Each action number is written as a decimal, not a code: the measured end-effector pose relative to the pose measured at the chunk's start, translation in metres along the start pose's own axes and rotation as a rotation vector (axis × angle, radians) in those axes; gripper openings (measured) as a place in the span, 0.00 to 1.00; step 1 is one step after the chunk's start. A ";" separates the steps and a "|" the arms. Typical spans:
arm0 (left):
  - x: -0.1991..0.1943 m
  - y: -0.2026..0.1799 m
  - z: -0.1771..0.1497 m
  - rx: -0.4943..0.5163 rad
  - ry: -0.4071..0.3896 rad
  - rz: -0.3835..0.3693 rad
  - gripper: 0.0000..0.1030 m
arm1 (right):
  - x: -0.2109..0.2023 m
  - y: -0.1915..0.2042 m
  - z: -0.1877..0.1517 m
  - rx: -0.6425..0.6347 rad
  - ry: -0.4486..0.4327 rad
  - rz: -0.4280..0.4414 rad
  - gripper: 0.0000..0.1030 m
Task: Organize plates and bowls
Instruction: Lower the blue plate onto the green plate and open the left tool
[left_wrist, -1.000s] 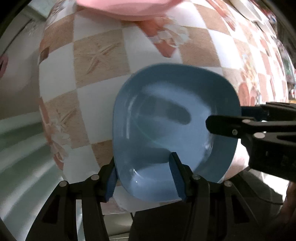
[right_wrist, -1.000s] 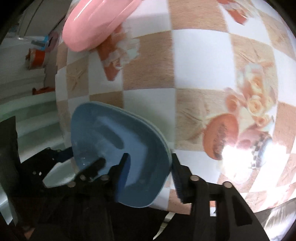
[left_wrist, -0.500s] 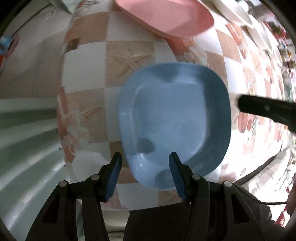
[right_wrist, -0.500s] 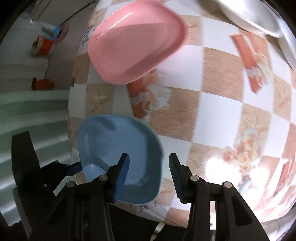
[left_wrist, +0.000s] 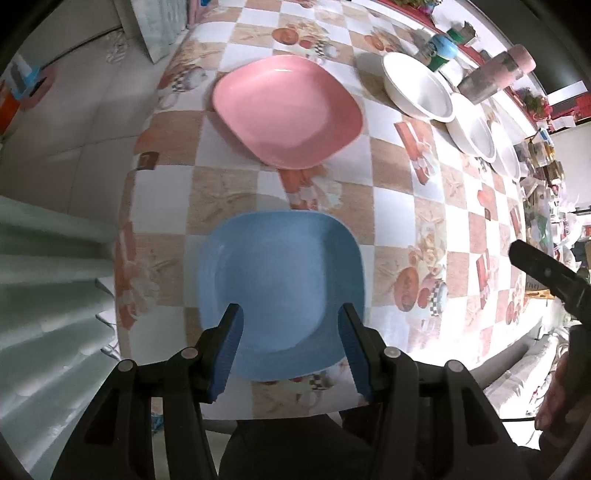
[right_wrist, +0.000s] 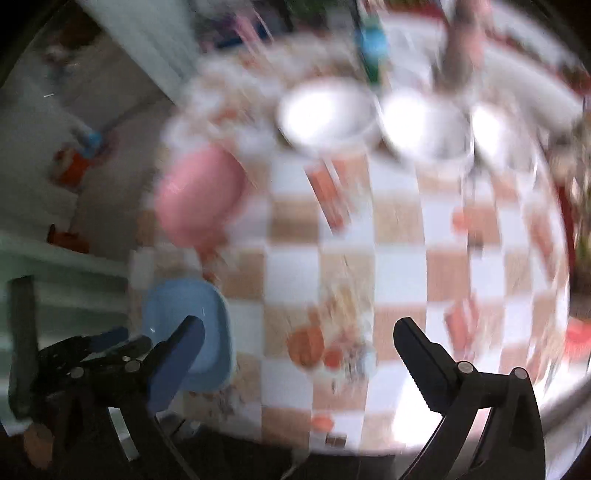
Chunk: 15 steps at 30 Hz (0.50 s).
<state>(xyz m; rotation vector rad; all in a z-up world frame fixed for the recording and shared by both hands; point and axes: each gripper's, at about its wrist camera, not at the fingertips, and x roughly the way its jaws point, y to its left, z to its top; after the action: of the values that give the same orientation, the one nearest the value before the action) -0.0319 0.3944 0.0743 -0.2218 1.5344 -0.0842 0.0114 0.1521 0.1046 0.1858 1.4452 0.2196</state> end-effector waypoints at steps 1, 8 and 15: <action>-0.005 -0.008 -0.005 -0.009 0.003 -0.001 0.56 | -0.001 -0.002 -0.002 -0.012 -0.025 -0.034 1.00; -0.018 -0.026 -0.001 -0.081 -0.034 -0.008 0.61 | -0.035 -0.024 -0.010 -0.200 -0.002 -0.159 1.00; -0.031 -0.072 0.005 -0.012 -0.118 -0.021 0.71 | -0.080 -0.046 -0.011 -0.327 0.007 -0.089 1.00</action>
<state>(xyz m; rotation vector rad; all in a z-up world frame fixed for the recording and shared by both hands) -0.0225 0.3309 0.1189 -0.2487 1.4161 -0.0771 -0.0066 0.0871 0.1685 -0.1458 1.4001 0.3797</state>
